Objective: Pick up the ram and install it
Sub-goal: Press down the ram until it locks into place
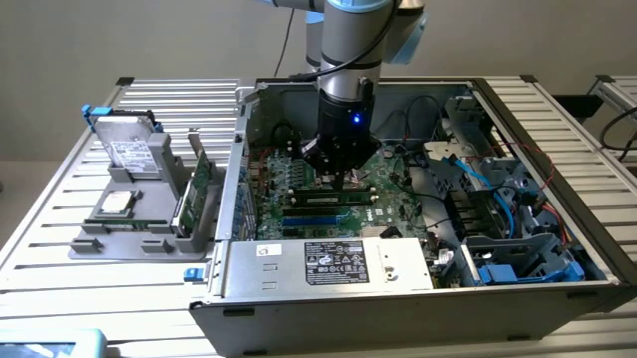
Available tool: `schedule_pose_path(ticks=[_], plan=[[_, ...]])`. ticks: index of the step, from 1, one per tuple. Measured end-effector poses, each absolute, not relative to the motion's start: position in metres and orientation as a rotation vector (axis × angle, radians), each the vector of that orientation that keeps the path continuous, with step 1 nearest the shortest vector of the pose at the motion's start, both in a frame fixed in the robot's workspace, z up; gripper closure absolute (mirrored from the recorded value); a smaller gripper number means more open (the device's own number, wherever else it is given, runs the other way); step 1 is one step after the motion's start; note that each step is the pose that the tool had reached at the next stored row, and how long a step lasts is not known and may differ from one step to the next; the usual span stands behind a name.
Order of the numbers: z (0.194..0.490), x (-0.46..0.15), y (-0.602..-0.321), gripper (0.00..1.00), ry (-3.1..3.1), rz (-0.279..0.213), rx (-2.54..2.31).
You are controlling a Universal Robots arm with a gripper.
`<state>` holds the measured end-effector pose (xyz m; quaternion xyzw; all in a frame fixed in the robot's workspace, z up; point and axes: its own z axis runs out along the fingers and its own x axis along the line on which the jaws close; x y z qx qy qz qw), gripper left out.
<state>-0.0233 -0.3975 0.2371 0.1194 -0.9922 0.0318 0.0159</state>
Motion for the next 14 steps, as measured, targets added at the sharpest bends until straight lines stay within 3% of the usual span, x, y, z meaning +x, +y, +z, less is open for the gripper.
schedule_pose_path(ticks=[14], plan=[[0.2371,-0.0232,-0.3976,0.89,-3.099,0.1,0.248]])
